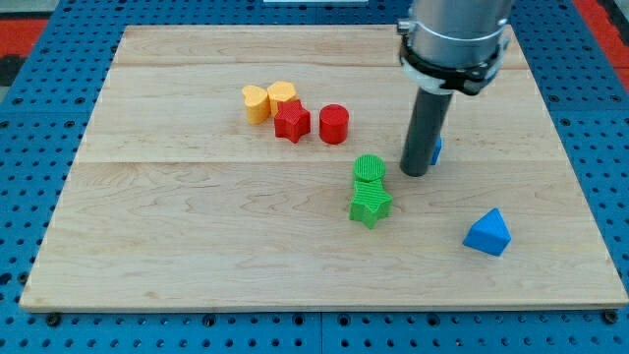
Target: Place the blue cube horizontally to the green circle
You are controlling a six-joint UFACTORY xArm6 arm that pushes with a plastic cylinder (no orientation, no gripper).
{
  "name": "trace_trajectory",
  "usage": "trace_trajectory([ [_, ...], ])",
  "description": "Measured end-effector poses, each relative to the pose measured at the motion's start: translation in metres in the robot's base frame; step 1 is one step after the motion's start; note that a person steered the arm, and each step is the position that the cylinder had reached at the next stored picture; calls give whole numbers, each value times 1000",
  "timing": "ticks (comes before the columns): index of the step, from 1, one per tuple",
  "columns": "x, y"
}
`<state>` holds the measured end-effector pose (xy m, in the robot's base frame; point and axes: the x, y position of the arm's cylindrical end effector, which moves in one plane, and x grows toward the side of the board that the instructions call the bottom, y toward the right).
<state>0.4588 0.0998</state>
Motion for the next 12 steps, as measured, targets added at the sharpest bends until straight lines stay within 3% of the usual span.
trace_trajectory([
  [1,-14,-45],
  [2,-42,-31],
  [3,-44,28],
  [4,-82,25],
  [6,-32,40],
  [7,-43,33],
  [8,-77,65],
  [9,-43,96],
  [10,-29,34],
  [12,-32,-20],
])
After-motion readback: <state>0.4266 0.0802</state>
